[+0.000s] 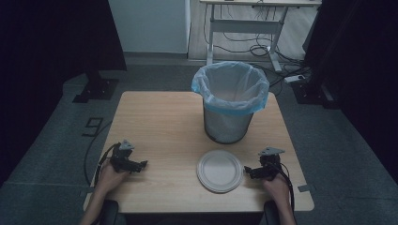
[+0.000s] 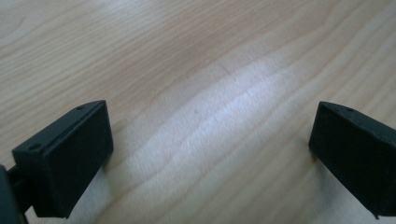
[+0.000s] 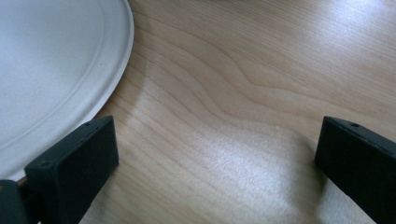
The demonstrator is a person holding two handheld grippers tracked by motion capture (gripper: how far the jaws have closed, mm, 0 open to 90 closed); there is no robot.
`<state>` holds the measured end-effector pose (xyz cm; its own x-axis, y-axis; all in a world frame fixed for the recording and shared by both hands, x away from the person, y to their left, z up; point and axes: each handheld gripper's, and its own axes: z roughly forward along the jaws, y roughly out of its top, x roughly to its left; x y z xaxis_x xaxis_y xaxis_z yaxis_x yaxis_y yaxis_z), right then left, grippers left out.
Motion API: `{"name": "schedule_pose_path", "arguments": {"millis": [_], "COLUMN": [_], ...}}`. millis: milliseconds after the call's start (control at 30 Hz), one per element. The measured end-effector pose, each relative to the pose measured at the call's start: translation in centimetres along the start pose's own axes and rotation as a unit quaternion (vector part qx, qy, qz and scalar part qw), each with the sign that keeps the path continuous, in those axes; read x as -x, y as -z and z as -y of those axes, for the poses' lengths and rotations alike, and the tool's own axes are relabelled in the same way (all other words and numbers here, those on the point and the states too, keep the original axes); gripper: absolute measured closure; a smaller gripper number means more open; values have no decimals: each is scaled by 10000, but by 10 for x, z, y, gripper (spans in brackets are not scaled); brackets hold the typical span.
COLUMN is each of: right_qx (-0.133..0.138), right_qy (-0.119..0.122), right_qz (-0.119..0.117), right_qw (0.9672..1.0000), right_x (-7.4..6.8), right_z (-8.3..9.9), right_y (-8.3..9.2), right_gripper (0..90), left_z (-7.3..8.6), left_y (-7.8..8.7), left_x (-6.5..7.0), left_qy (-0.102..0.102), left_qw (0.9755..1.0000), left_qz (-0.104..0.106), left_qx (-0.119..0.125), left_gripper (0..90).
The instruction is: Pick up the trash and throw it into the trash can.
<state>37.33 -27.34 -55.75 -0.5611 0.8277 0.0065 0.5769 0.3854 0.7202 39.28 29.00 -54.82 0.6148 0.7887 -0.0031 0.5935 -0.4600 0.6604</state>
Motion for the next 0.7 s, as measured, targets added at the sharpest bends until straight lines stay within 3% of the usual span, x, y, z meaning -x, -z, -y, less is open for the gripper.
{"name": "schedule_pose_path", "arguments": {"millis": [567,700], "right_qx": [-32,-108], "right_qy": [-88,-182], "right_qz": [62,-68], "right_qw": [9999,9998], "right_x": [-1,0], "right_z": [-2,-6], "right_y": [-1,3], "right_gripper": [4,81], "left_z": [-1,-2], "left_y": [-1,-1], "left_x": [0,1], "left_qy": [1,13], "left_qw": [10000,10000], "left_qz": [9,-3], "left_qx": [-7,-9], "left_gripper": [0,0]}}
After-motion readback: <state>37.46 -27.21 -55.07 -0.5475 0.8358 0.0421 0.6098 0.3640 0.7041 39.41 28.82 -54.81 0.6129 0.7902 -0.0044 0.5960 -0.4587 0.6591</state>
